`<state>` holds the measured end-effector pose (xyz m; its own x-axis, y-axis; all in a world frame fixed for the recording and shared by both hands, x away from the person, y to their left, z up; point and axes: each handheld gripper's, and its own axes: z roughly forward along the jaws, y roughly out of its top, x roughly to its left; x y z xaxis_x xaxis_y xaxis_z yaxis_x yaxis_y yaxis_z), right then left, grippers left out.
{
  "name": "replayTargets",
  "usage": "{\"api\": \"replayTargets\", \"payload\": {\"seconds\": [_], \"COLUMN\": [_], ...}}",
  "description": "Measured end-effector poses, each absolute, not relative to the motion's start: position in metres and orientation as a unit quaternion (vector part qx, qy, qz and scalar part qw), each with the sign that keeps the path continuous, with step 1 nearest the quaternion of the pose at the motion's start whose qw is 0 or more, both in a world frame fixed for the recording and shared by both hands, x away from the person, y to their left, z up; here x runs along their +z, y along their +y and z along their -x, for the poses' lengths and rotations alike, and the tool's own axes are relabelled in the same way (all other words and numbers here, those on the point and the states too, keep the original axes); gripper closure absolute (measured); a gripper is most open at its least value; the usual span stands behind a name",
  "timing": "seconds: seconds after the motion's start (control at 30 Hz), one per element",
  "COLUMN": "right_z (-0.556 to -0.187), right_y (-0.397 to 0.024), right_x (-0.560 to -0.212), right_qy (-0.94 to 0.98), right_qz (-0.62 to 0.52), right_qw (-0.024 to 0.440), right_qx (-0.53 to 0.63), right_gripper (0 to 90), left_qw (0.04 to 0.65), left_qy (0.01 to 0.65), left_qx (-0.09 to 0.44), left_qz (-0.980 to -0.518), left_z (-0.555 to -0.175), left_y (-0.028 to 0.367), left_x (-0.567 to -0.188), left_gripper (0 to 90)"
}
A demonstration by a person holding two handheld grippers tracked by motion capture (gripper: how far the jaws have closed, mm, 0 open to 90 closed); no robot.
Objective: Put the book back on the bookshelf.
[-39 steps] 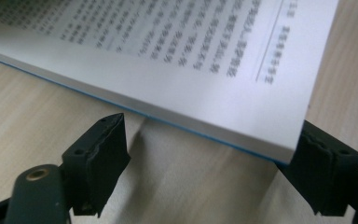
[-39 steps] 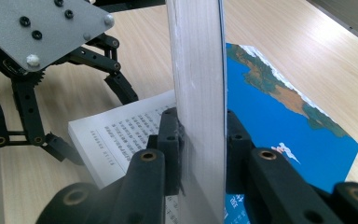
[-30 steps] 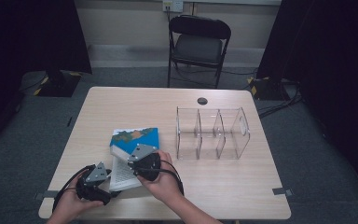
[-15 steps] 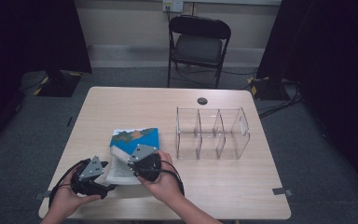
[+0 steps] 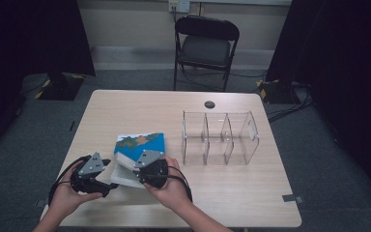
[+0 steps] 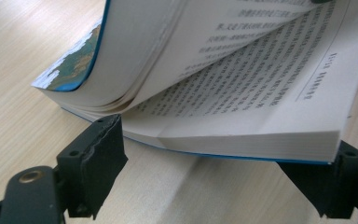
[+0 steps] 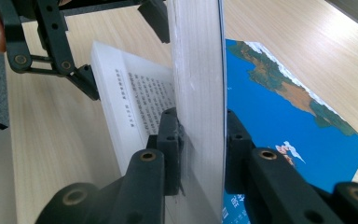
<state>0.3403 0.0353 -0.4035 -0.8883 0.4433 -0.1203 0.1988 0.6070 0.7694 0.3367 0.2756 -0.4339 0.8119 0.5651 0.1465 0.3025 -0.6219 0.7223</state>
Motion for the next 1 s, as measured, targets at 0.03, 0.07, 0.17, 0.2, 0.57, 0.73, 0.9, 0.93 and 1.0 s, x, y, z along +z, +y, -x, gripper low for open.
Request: {"api": "replayTargets", "payload": {"seconds": [0.03, 0.07, 0.17, 0.2, 0.57, 0.73, 0.9, 0.93, 1.0], "right_z": [-0.34, -0.341, -0.34, -0.34, -0.34, -0.34, -0.34, -0.34, -0.34], "right_y": [0.035, 0.035, 0.035, 0.035, 0.032, 0.032, 0.031, 0.03, 0.03], "right_x": [-0.404, -0.404, -0.403, -0.403, -0.401, -0.401, -0.397, -0.396, -0.396], "right_qy": [0.883, 0.883, 0.884, 0.884, 0.884, 0.883, 0.883, 0.883, 0.882], "right_qz": [-0.18, -0.179, -0.181, -0.181, -0.177, -0.178, -0.18, -0.179, -0.177], "right_qw": [0.15, 0.151, 0.146, 0.146, 0.144, 0.141, 0.137, 0.137, 0.138], "right_qx": [0.406, 0.406, 0.406, 0.406, 0.408, 0.411, 0.412, 0.413, 0.413], "right_gripper": [74.5, 74.5, 74.4, 74.4, 74.5, 74.5, 74.6, 74.7, 74.7], "left_qw": [0.356, 0.357, 0.366, 0.37, 0.366, 0.364, 0.358, 0.358, 0.357], "left_qy": [0.245, 0.245, 0.236, 0.233, 0.234, 0.232, 0.225, 0.225, 0.224], "left_qx": [0.184, 0.186, 0.188, 0.188, 0.175, 0.181, 0.184, 0.184, 0.183], "left_qz": [-0.883, -0.882, -0.88, -0.879, -0.884, -0.884, -0.887, -0.887, -0.888], "left_z": [-0.337, -0.338, -0.342, -0.344, -0.347, -0.348, -0.348, -0.348, -0.348], "left_y": [0.275, 0.274, 0.272, 0.272, 0.27, 0.27, 0.269, 0.269, 0.269], "left_x": [-0.433, -0.433, -0.431, -0.431, -0.425, -0.422, -0.416, -0.416, -0.415], "left_gripper": [15.7, 15.8, 15.8, 15.8, 16.0, 15.1, 14.5, 14.5, 14.5]}}
